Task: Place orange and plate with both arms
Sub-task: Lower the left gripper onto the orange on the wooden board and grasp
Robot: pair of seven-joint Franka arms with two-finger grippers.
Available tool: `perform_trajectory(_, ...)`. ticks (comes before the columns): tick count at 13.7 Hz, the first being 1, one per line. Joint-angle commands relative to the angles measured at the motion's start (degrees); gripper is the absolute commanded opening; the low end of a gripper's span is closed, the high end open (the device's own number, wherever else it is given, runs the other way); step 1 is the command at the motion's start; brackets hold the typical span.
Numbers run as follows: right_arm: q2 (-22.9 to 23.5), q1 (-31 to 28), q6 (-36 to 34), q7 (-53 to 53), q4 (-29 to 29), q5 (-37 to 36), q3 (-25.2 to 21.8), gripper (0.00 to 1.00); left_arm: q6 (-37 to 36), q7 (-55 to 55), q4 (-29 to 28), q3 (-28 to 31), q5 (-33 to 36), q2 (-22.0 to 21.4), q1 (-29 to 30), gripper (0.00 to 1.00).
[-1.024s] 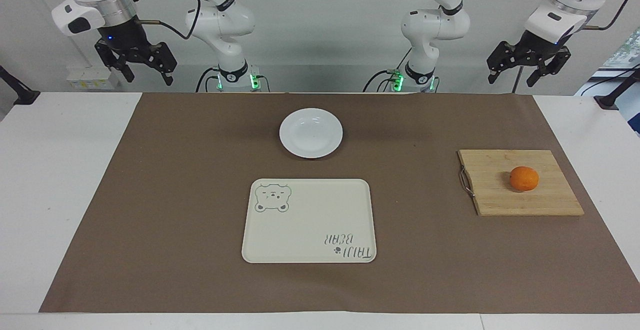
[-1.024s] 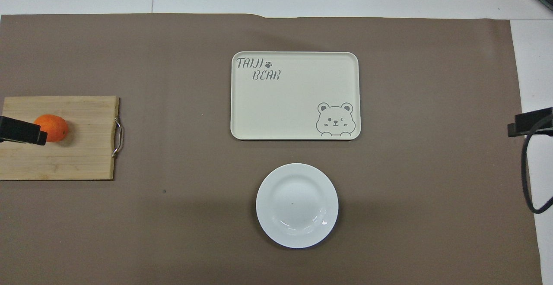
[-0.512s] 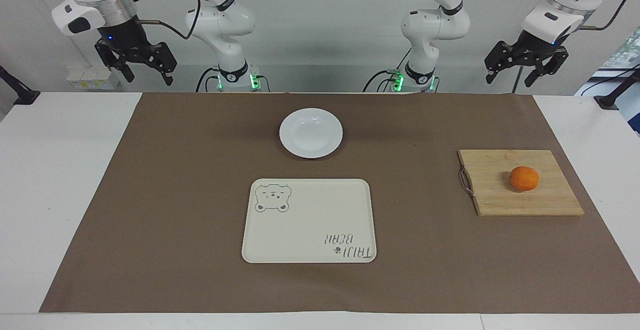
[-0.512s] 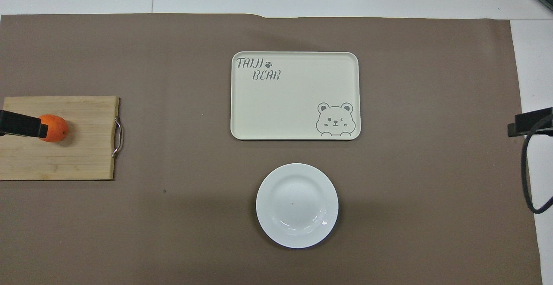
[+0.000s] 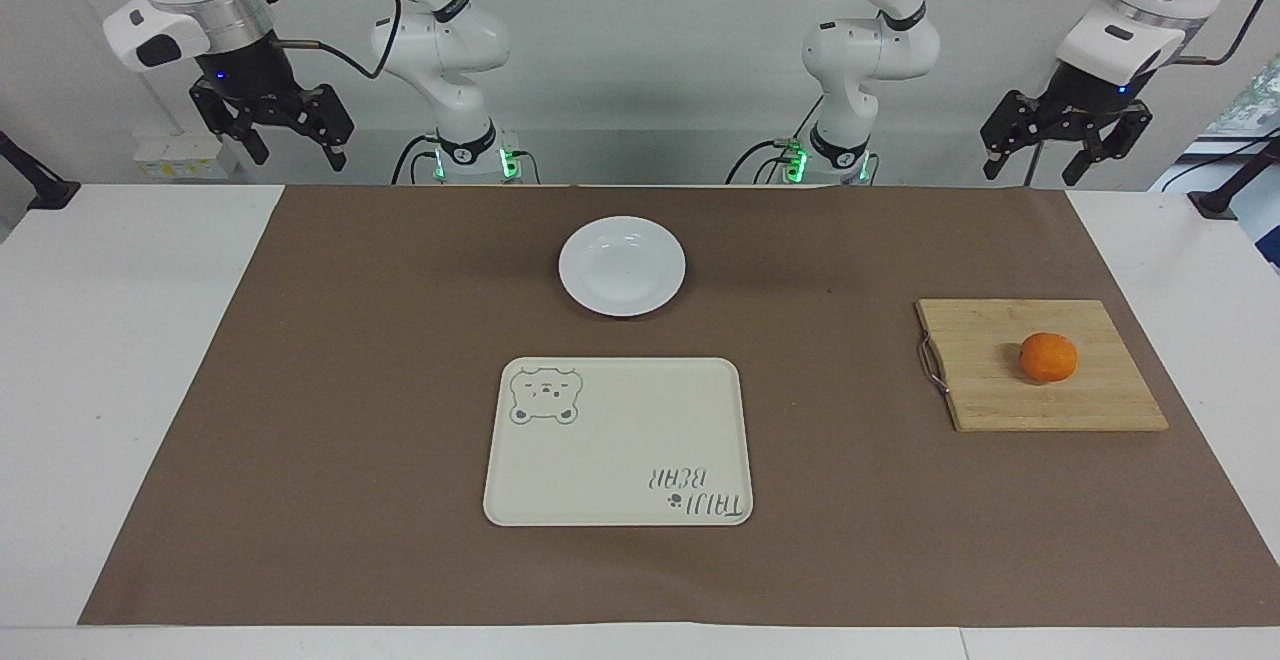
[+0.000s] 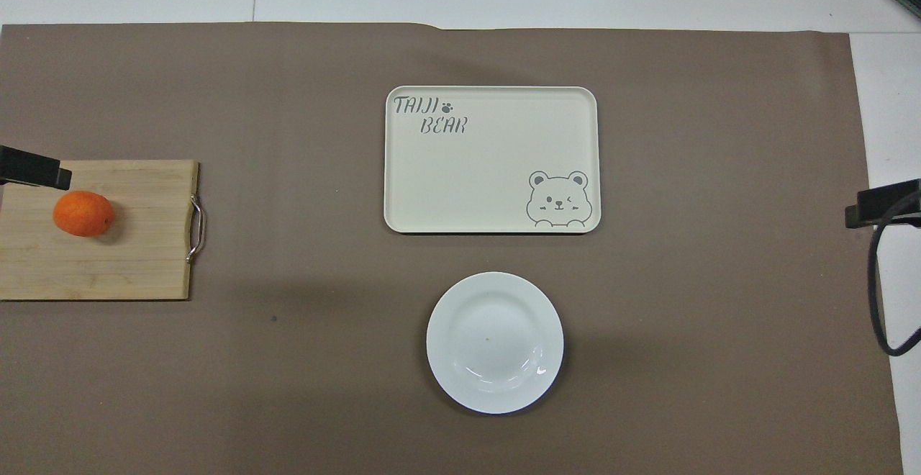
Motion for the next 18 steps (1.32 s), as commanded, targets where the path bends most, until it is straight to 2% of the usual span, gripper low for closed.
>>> perform_trajectory(1, -1.3, -0.5, -0.2, -0.6, -1.3, 0.9, 0.2, 1.0, 3.6, 5.9, -0.7, -0.2, -1.1, 2.0, 3.0, 1.0)
perform_trajectory(5, -1.3, -0.5, -0.2, -0.6, -1.4, 0.9, 0.2, 1.0, 11.6, 8.2, -6.7, -0.2, -1.2, 2.5, 5.9, 1.0)
perform_trajectory(9, -1.3, -0.5, -0.2, -0.6, -1.3, 0.9, 0.2, 1.0, 14.2, 10.3, -8.8, -0.2, -1.3, 6.3, 7.9, 1.0)
perform_trajectory(13, -1.3, -0.5, -0.1, -0.6, -1.3, 0.8, 0.2, 1.0, 25.0, 11.0, -14.9, -0.2, -1.3, 9.5, 9.5, 1.0)
perform_trajectory(15, -1.3, -0.5, -0.2, -0.6, -1.3, 0.9, 0.2, 1.0, 28.8, 15.3, -15.9, -0.2, -1.3, 11.5, 11.3, 1.0)
perform_trajectory(18, -1.3, -0.5, -0.2, -0.6, -1.4, 0.9, 0.2, 1.0, 31.7, 16.1, -15.9, -0.2, -1.3, 14.5, 12.7, 1.0)
